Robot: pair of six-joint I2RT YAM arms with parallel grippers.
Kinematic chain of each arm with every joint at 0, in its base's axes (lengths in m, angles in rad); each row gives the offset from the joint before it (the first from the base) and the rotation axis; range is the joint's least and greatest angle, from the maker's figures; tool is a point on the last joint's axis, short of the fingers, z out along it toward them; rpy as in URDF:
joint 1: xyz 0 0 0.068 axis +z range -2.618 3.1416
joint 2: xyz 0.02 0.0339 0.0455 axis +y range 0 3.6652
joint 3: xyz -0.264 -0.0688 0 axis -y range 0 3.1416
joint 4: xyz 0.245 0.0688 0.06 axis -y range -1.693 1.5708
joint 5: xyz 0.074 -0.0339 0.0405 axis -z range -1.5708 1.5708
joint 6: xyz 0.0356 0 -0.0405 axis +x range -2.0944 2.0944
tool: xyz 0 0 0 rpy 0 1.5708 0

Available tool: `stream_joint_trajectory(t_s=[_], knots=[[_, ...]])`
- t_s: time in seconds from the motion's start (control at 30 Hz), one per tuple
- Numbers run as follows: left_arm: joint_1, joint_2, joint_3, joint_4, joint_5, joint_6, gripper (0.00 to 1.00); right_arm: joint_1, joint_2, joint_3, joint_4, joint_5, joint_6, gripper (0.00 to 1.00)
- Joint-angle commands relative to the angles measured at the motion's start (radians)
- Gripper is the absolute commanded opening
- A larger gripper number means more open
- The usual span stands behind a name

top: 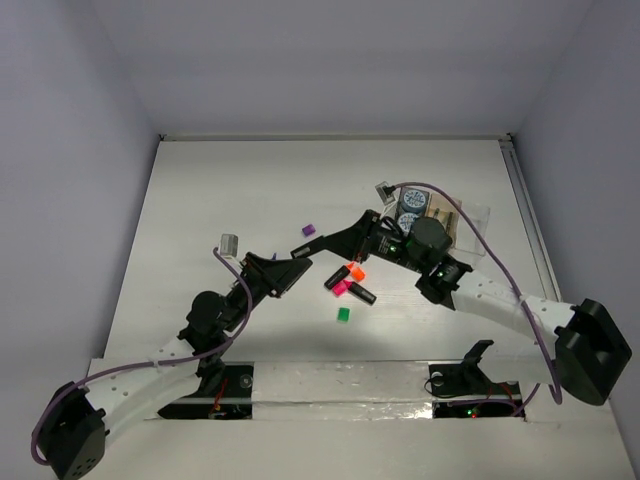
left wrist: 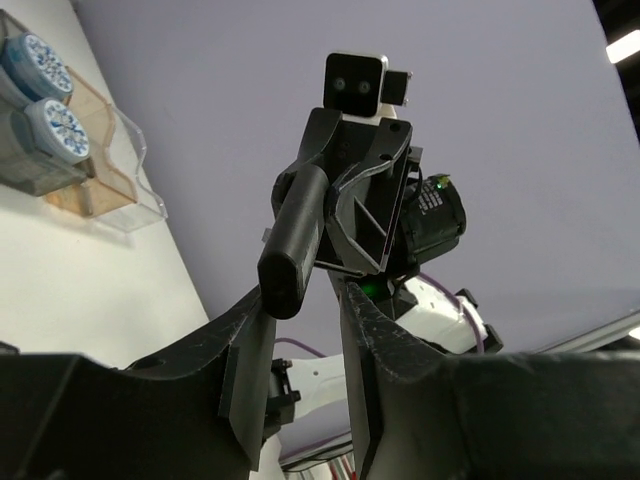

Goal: Sort the stationery into containers

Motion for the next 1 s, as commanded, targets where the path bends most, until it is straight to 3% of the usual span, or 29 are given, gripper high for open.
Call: stream_joint_trajectory(t_s=[0.0, 0.17, 0.33, 0.4, 0.73, 0.97], knots=[[-0.003, -0.014, -0.003, 0.044, 0.016, 0.015, 0.27, -0.015, 0.047, 0.03, 0.024, -0.138, 0.049, 0.0], [-0.003, -0.014, -0.014, 0.056, -0.004, 0.011, 0.32, -0.024, 0.068, -0.001, 0.118, -0.195, 0.092, 0.0], [-0.003, -0.012, -0.011, 0.048, -0.021, 0.015, 0.43, -0.024, 0.045, -0.016, 0.12, -0.203, 0.095, 0.0], [-0.003, -0.008, -0.011, 0.053, -0.023, 0.017, 0.43, -0.033, 0.043, -0.019, 0.124, -0.212, 0.098, 0.0], [-0.003, 0.031, 0.001, 0.099, -0.003, 0.015, 0.26, -0.033, 0.098, -0.03, 0.201, -0.263, 0.136, 0.0], [-0.003, 0.028, 0.001, 0.1, 0.009, 0.011, 0.25, -0.033, 0.106, -0.033, 0.213, -0.249, 0.132, 0.0]])
